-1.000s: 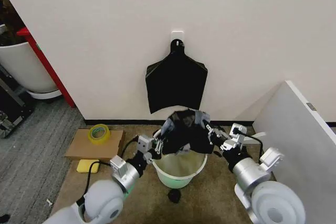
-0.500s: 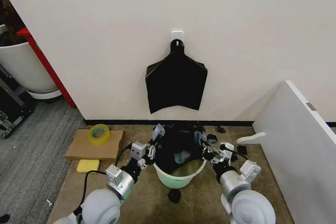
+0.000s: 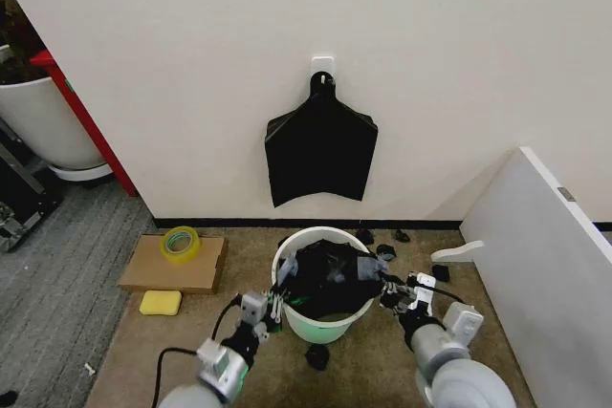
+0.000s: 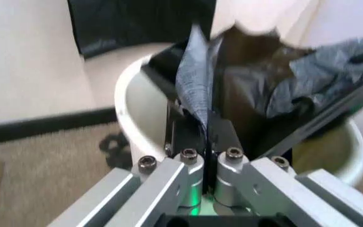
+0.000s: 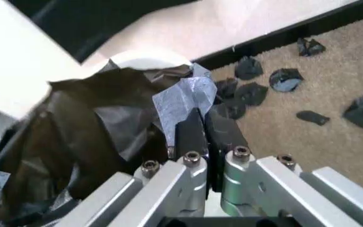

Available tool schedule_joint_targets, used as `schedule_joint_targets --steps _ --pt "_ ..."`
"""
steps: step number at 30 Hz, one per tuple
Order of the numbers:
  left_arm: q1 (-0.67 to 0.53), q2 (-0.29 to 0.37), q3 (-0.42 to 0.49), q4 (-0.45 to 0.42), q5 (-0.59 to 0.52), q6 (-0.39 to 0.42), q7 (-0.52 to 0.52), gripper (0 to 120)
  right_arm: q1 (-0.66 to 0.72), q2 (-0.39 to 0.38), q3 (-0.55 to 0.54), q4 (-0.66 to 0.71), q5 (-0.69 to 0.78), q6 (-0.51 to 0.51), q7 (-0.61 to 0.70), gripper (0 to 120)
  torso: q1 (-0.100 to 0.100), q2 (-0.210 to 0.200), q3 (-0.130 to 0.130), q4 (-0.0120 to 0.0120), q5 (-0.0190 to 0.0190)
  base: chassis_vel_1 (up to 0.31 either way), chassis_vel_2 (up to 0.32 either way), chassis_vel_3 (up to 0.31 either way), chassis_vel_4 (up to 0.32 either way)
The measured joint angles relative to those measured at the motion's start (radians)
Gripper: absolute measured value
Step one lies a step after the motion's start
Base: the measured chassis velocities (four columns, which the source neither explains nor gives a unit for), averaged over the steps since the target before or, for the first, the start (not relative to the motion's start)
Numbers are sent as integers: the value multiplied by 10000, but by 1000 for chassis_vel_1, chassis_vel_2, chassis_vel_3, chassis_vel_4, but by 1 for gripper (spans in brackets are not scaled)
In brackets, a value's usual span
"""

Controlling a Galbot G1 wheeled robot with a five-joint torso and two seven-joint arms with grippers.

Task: Place the garbage bag over the trash bin.

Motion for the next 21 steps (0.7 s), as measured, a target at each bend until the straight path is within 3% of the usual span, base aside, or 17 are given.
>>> schedule_joint_targets --steps 7,21 --pt "743 184 -207 261 286 -36 109 0 -256 -6 -194 -210 -670 -838 192 0 0 0 0 0 0 0 0 0 0" --pt "1100 841 -381 86 501 255 189 0 -610 -211 -62 183 -824 -2560 405 0 1 0 1 -1 -1 0 0 0 0"
